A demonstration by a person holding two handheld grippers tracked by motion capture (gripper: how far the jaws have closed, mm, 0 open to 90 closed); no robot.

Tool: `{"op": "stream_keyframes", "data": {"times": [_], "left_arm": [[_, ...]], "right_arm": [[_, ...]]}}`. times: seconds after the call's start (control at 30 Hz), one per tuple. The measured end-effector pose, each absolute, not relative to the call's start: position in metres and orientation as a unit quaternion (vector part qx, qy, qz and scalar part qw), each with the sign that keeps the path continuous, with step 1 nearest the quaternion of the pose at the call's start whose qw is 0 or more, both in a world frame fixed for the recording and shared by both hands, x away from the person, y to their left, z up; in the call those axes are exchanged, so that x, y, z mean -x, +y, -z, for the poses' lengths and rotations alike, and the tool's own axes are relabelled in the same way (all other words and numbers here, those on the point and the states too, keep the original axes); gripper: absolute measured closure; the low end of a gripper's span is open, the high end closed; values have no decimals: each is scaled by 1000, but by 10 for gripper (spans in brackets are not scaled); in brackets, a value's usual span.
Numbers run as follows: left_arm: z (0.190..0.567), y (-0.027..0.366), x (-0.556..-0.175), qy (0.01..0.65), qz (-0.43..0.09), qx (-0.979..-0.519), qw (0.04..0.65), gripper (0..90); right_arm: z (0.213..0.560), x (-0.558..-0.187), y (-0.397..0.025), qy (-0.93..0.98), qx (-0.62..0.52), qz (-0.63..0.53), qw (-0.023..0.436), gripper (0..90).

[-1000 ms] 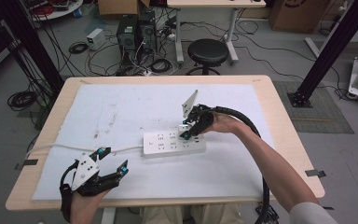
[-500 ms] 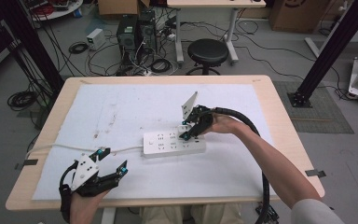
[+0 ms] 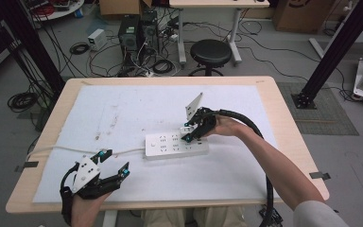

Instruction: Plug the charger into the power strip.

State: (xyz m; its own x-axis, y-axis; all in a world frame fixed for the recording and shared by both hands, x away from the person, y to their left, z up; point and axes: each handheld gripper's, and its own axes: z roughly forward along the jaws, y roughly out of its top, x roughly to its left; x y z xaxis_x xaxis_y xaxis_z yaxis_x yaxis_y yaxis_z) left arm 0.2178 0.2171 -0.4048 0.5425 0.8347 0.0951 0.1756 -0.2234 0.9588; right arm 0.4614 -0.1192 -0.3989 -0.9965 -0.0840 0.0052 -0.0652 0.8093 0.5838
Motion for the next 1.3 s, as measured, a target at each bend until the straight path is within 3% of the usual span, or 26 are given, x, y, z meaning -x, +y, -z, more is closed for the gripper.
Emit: {"op": "stream_keyframes", "data": {"times": [0.97,1.03,1.23,1.27,1.3], "left_arm": [[402,224,-221,351,-328,-711,514,300],[403,223,-221,351,-328,-711,513,300],[404,223,-221,352,-327,-711,513,300],[404,224,-221,351,-328,-711,514,300],[404,224,-221,351,-328,-711,514,300]], "right_arm": [[400,-461,-121,-947,-15,320,21,619],[403,-461,-120,-950,-7,312,31,524],[404,-461,-120,-950,3,310,32,496],[401,-461,-122,-949,9,315,33,315],[401,-461,-122,-949,9,315,33,315]]}}
